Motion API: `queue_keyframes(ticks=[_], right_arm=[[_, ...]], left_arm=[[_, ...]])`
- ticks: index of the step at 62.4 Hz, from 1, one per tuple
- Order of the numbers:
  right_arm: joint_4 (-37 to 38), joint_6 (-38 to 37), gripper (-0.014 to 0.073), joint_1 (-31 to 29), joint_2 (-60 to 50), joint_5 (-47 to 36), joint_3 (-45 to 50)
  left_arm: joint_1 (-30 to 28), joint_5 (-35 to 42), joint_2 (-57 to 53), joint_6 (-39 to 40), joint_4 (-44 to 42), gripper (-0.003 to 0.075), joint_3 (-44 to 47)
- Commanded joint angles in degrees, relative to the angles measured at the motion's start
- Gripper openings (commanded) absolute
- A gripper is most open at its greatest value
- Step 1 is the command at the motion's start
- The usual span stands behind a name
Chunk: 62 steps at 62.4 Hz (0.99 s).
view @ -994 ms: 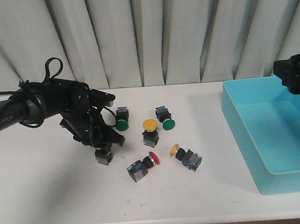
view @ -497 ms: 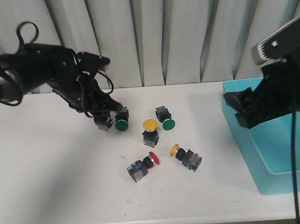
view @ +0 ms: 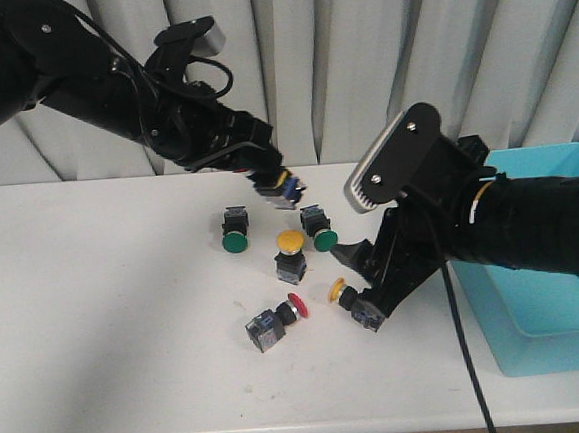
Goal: Pick red and yellow buttons and place in box
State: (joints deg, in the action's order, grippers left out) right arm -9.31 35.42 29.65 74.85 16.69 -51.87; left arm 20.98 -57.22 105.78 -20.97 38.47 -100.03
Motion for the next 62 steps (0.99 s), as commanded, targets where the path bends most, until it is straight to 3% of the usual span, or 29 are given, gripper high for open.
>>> queue_keyframes(ticks=[1,18,35,43,57,62], right_arm=[[-0.4,0.3,0.0593,0.5,-1.1,-5.7,-2.0],[-0.4,0.3,0.0593,0.5,-1.1,-6.9,-2.0],[-0.4,0.0,0.0573,0.5,-1.1,-7.0,-2.0],[-0.7,0.0,0.0441,0.5,-1.1,-7.0,-2.0],[-2.0,0.0,-0.0003,0.5,-1.1,-6.2,-2.0],[-2.0,0.0,-0.0010,0.5,-1.1,-6.1,-2.0]], left_arm=[[1.5,0.3,-3.2,-3.3,8.4,-0.0007,-1.9],[6.2,-0.5,-3.2,-3.4,9.9,-0.0006,-1.9],[7.0,-3.0,-3.2,-3.0,15.8,-0.0006,-1.9],[7.0,-4.3,-3.2,-3.0,15.8,-0.0006,-1.9],[7.0,-5.0,-3.2,-3.3,15.6,-0.0003,-1.9],[7.0,-4.9,-3.2,-5.1,15.6,0.0003,-1.9]])
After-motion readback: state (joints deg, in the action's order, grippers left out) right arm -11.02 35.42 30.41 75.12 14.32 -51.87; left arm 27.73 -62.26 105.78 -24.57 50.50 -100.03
